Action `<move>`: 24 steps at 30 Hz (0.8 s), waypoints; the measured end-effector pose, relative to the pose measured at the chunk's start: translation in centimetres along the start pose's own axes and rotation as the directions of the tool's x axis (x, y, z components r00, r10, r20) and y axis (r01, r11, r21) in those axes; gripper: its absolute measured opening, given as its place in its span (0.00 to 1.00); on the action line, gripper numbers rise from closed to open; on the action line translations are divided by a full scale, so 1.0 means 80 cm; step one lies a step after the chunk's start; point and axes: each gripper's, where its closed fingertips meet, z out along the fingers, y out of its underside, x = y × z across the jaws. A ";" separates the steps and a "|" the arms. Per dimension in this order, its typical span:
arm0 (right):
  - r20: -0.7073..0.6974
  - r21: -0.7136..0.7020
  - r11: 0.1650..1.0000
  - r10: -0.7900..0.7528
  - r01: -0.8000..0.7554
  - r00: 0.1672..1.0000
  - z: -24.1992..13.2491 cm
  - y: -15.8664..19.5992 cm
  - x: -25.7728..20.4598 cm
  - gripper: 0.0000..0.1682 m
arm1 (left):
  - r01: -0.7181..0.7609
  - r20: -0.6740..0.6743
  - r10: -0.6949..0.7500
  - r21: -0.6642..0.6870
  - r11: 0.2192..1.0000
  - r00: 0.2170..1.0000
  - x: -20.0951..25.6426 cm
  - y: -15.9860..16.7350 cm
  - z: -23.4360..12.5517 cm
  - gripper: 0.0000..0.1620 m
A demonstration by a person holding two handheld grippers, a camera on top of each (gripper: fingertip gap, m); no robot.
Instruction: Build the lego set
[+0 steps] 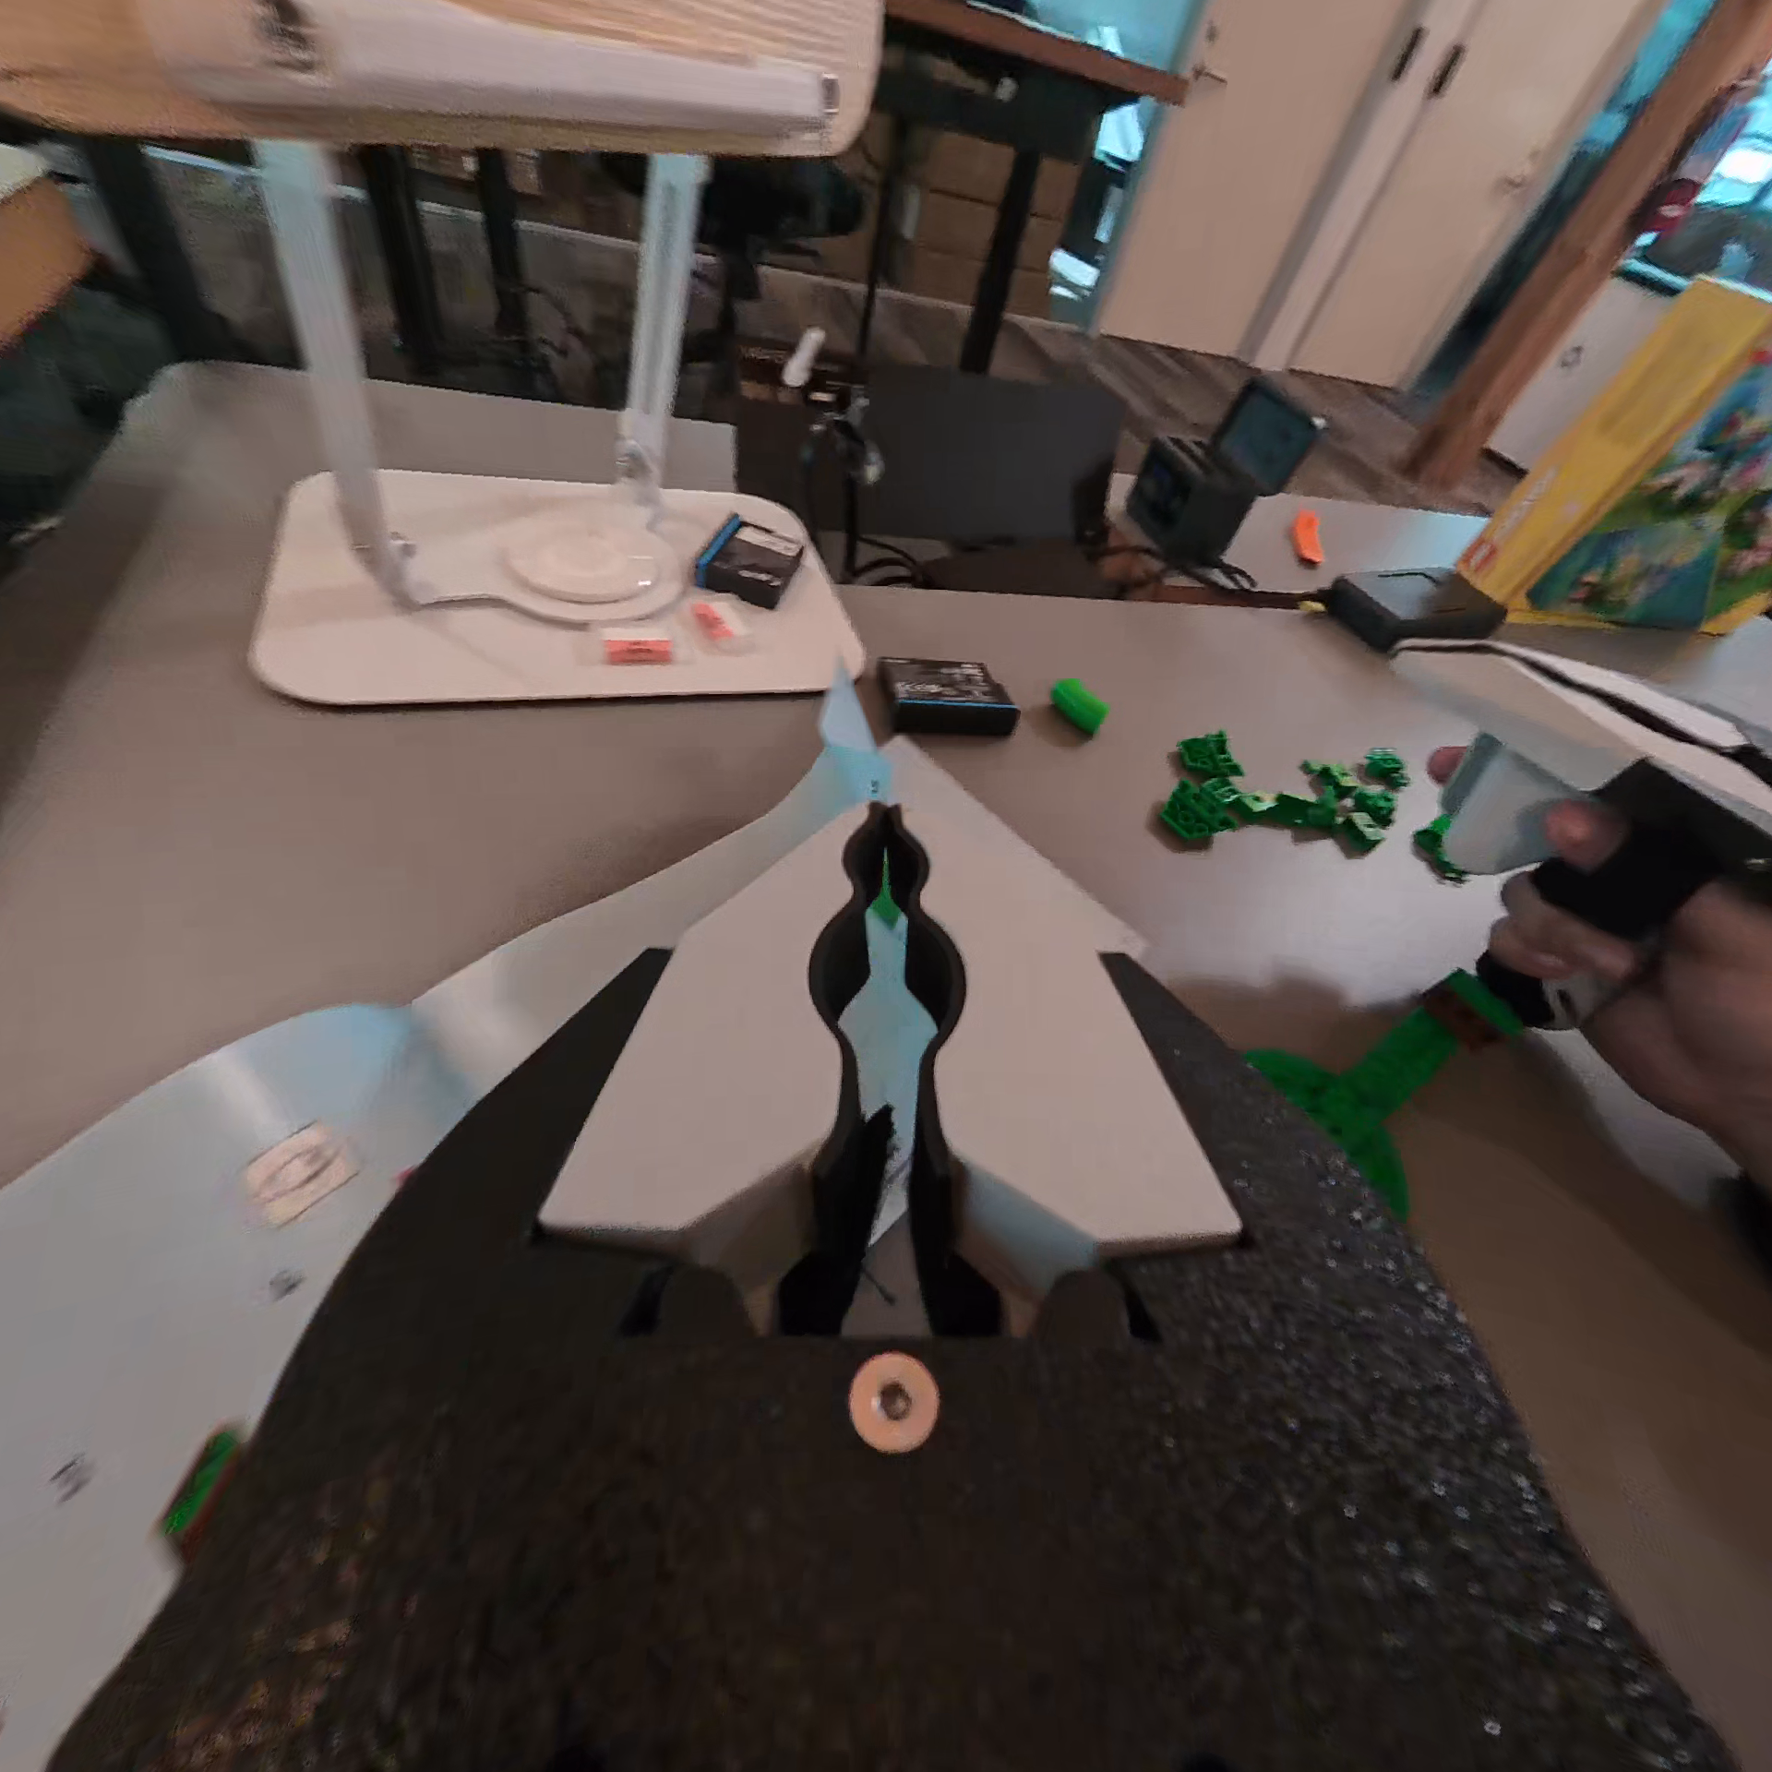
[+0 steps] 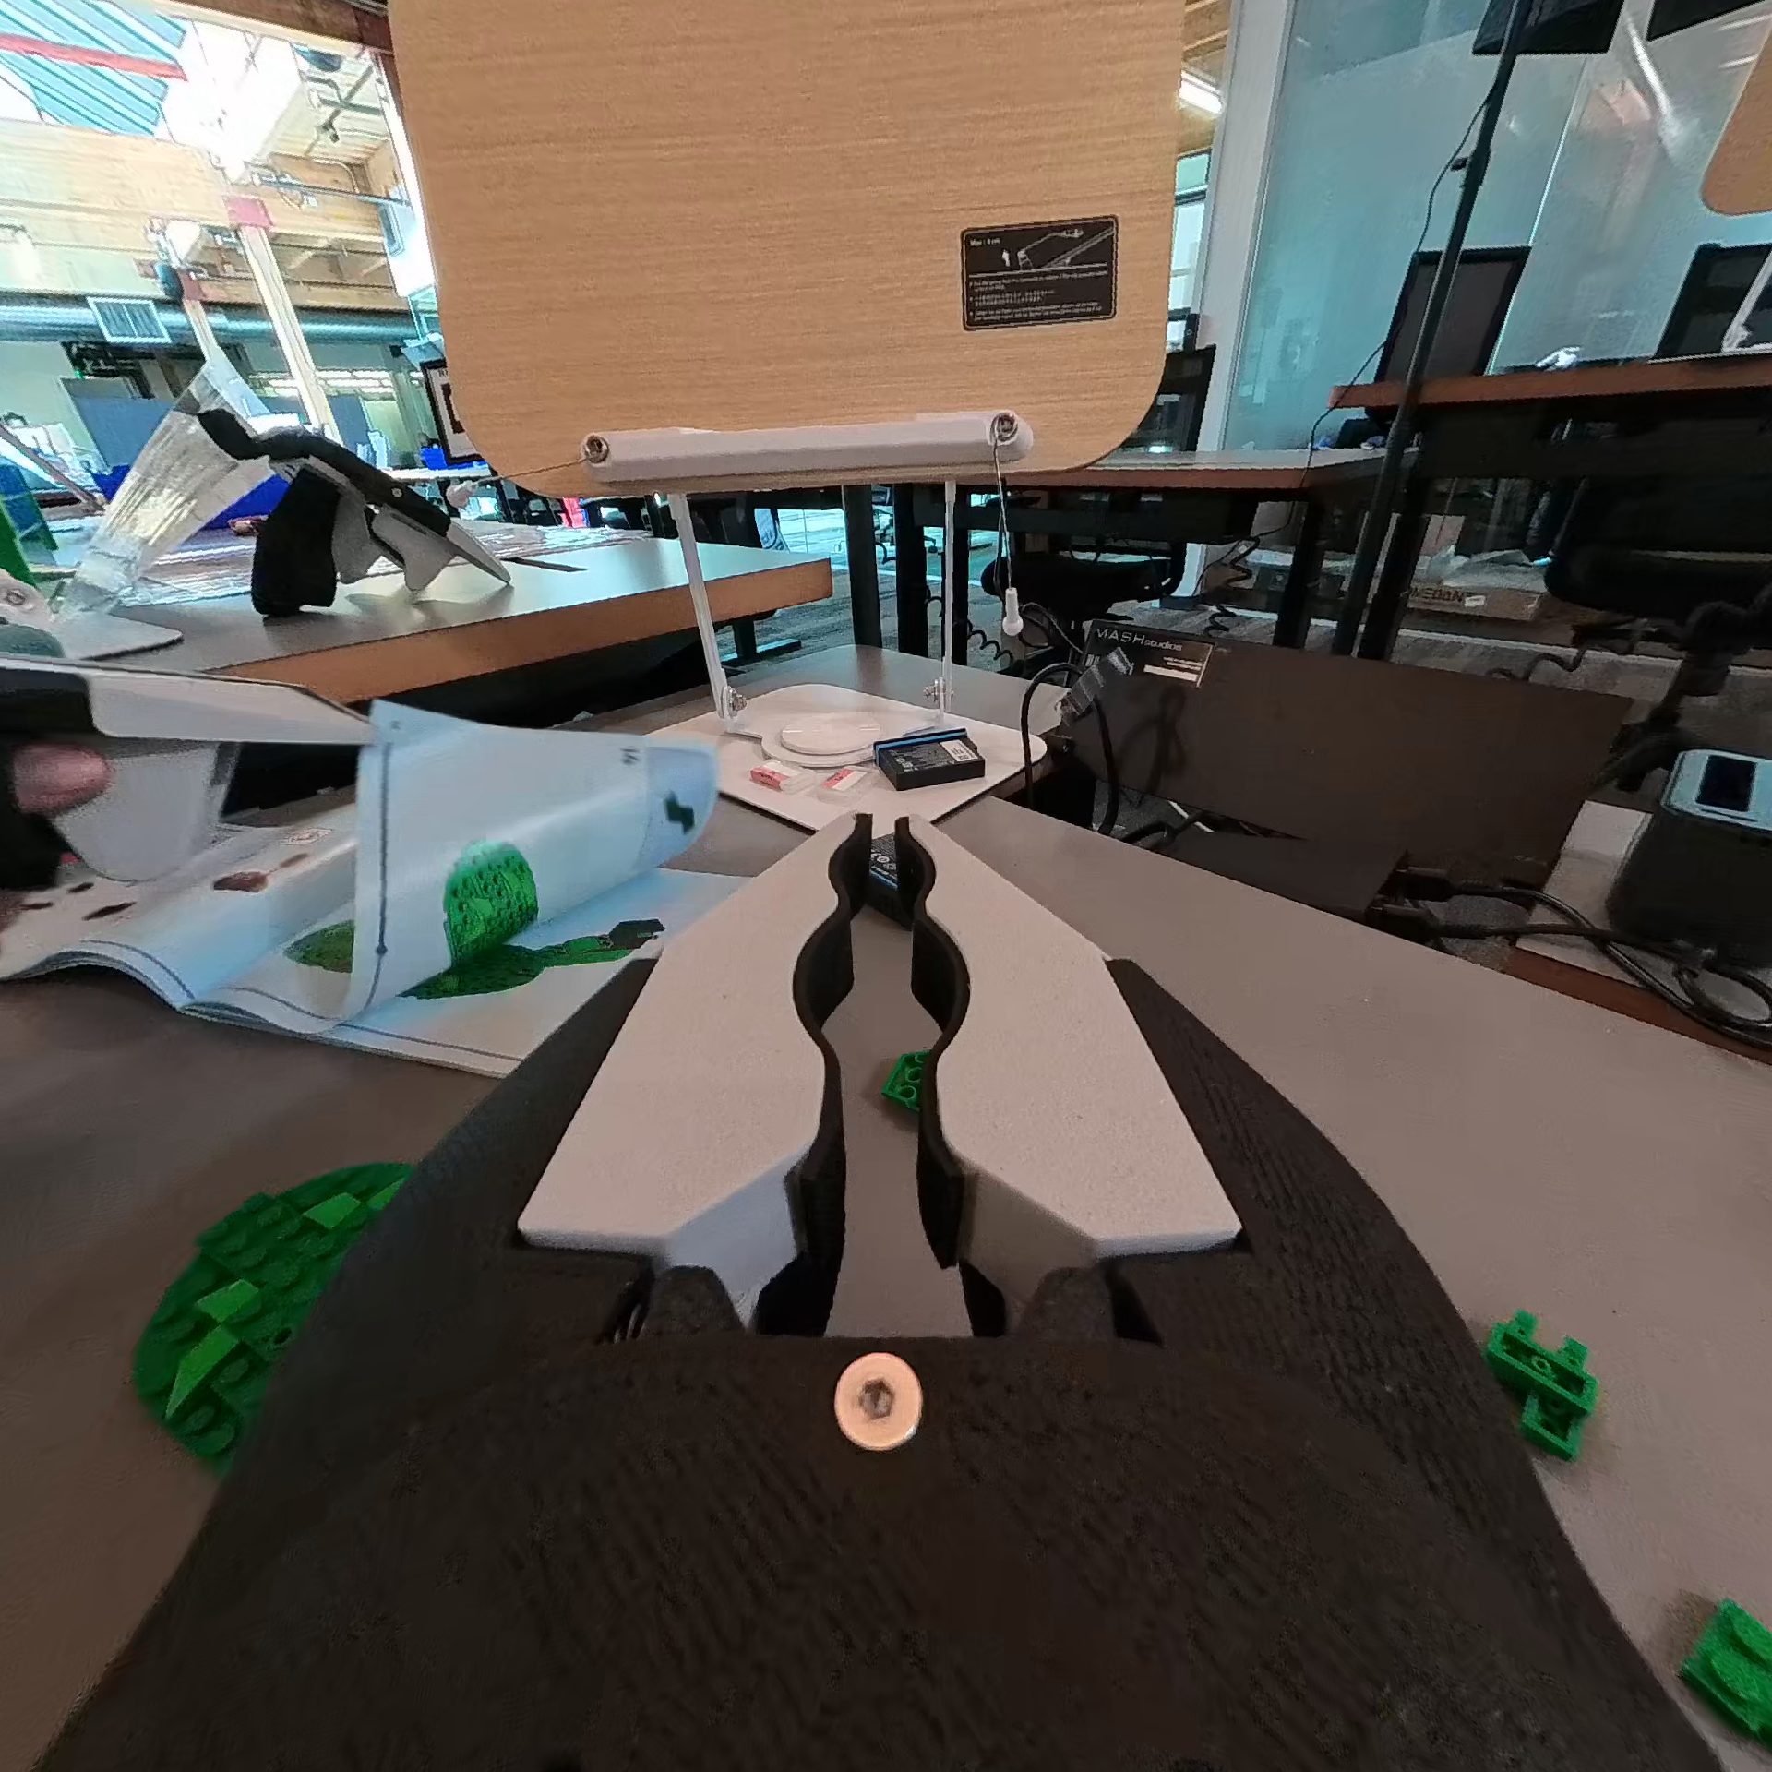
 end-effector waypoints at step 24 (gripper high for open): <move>-0.024 0.009 0.994 -0.110 0.111 0.994 -0.003 -0.003 -0.002 0.01 | 0.011 0.575 0.174 -0.303 0.953 0.800 -0.146 0.115 -0.221 0.04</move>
